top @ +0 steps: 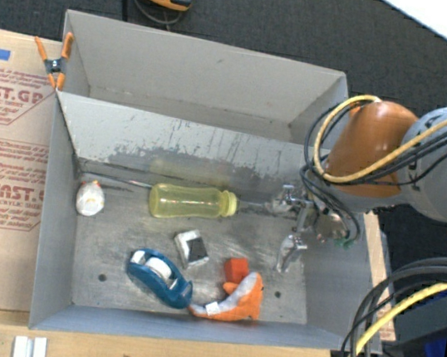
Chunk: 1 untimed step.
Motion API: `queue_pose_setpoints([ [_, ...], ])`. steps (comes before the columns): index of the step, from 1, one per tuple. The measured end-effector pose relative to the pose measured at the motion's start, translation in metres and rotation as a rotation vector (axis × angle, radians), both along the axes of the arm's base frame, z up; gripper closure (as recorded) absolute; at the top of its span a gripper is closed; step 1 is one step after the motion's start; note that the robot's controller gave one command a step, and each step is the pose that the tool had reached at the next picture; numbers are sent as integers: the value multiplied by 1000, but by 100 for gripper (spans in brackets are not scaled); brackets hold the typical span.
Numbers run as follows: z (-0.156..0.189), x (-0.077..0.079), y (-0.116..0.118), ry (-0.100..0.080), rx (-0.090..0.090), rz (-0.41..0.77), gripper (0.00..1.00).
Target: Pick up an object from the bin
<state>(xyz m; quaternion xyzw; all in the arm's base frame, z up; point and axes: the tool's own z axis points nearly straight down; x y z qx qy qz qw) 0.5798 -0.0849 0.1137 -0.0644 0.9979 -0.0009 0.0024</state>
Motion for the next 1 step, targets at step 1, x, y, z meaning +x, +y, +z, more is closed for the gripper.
queue_pose_setpoints([
  [1, -18, -3, 17, 2, 2, 32, 0],
])
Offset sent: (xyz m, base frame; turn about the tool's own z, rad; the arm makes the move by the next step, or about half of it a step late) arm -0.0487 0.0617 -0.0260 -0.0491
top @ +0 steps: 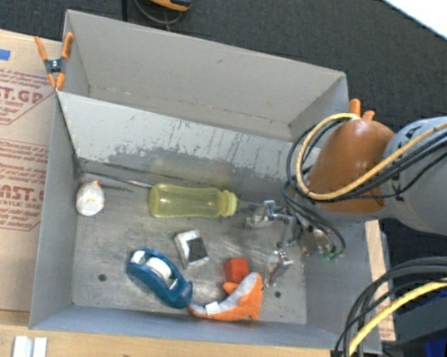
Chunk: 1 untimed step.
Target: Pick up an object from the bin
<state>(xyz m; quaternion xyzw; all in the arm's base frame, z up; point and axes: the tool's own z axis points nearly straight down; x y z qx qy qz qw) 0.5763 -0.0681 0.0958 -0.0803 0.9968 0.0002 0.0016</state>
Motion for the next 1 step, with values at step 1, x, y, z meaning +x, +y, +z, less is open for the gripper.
queue_pose_setpoints([
  [1, -10, -38, 43, 2, 1, 77, 0],
])
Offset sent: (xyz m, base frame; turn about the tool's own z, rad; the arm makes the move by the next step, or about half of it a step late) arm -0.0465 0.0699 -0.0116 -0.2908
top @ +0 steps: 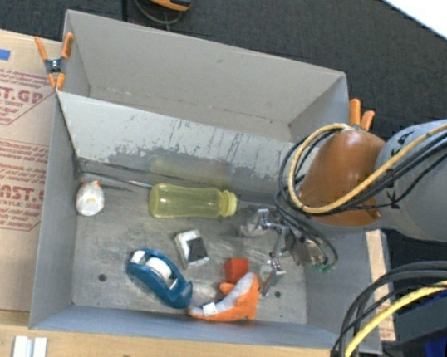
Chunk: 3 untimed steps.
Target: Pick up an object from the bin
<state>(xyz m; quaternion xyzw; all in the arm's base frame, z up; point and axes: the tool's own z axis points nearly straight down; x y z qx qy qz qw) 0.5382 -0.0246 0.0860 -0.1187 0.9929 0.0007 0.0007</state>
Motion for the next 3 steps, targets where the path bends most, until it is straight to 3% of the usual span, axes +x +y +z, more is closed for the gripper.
queue_pose_setpoints([
  [1, -2, -8, 27, 1, -1, 214, 100],
  [2, -2, -8, 27, 1, -1, 213, 100],
  [3, 122, -17, 16, -1, -2, 206, 100],
])
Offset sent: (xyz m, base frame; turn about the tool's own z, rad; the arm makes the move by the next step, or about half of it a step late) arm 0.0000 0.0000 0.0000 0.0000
